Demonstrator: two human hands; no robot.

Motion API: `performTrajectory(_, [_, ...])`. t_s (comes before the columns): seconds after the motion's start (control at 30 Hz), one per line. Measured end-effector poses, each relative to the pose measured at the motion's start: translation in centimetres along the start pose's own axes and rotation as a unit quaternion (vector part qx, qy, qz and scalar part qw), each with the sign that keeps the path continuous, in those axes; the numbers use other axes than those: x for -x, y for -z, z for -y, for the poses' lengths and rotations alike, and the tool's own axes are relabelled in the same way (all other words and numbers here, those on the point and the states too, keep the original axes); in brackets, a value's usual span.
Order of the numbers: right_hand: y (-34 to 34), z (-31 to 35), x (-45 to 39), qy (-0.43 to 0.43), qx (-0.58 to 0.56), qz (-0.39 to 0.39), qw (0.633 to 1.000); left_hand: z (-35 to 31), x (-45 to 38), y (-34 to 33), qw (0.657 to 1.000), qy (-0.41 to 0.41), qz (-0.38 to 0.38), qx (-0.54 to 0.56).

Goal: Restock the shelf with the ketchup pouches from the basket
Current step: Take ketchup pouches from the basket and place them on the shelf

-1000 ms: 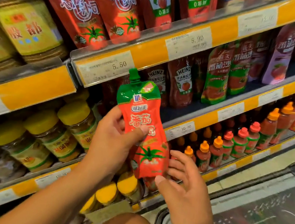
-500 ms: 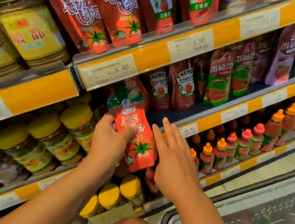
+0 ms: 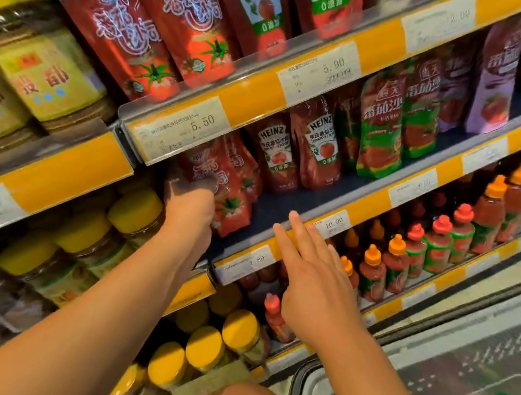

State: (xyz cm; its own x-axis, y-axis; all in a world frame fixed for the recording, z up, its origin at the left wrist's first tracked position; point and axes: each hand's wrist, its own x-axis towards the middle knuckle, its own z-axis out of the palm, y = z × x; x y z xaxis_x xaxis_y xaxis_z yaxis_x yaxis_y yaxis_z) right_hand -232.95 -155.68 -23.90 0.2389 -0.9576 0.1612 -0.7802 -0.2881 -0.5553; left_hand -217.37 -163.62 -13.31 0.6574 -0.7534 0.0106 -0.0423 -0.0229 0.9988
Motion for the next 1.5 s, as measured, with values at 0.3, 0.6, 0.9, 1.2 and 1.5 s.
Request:
performTrajectory(0.3, [0.0, -0.2, -0.1, 0.003, -0.010, 0.004, 1.000, 0.7, 1.5, -1.1, 0.996, 0.008, -0.039, 0.084])
performTrajectory(0.6, [-0.1, -0.4, -0.2, 0.003, -0.011, 0.005, 1.000, 0.8, 2.3, 0.5, 0.997, -0.014, -0.007, -0.070])
performTrajectory(0.9, [-0.1, -0.2, -0.2, 0.005, -0.025, 0.006, 1.000, 1.8, 6.0, 4.3, 0.943, -0.225, 0.101, -0.224])
performTrajectory(1.2, [6.0, -2.7, 2.0, 0.006, -0.113, -0.174, 0.978, 8.3, 14.2, 4.3, 0.858, -0.254, 0.372, -0.248])
performTrajectory(1.5, [10.9, -10.9, 7.8, -0.135, -0.175, -0.250, 0.943, 13.6, 17.1, -3.0, 0.604, -0.330, 0.543, -0.481])
